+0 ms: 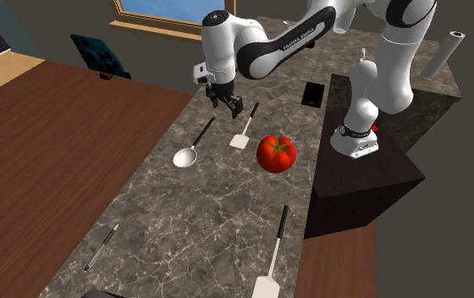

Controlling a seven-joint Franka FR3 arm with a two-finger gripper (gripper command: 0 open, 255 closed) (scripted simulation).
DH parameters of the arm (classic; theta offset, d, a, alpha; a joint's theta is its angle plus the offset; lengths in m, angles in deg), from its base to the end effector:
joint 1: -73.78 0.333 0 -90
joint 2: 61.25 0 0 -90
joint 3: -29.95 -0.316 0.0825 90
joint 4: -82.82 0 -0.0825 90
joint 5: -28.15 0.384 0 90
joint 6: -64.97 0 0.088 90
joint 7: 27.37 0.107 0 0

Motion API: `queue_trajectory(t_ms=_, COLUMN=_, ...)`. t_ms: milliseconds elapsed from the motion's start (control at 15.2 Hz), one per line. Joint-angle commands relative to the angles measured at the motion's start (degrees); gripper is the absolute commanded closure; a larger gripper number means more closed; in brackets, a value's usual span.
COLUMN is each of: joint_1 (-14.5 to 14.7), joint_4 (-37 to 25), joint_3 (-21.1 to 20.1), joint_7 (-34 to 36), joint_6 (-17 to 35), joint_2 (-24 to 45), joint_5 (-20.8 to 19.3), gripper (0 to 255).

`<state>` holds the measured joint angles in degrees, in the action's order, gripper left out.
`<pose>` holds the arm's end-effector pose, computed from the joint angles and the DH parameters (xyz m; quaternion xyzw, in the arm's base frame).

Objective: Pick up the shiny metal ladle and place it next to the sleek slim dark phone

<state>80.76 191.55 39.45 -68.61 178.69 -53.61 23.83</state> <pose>0.5867 -0.0276 0.4289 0.9367 0.3465 -0.0376 0.0336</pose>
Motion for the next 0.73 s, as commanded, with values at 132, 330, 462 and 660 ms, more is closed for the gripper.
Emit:
queue_trajectory(t_ms=132, joint_1=0.30, joint_4=-7.72, joint_3=-1.12, joint_7=-5.22, joint_6=2.14, joint_2=8.52, joint_5=-0.41, gripper=0)
queue_trajectory(t_ms=330, joint_1=0.41, joint_4=-13.83, joint_3=-2.07, joint_7=-8.90, joint_6=3.13, joint_2=14.56, joint_5=-0.99, gripper=0)
queue_trajectory(t_ms=462, joint_1=0.52, joint_4=-18.23, joint_3=-2.75, joint_7=-11.23, joint_6=3.52, joint_2=18.63, joint_5=-1.48, gripper=0)
queue_trajectory(t_ms=660, joint_1=0.44, joint_4=-19.20, joint_3=-2.98, joint_7=-12.05, joint_6=4.87, joint_2=20.68, joint_5=-1.67, gripper=0)
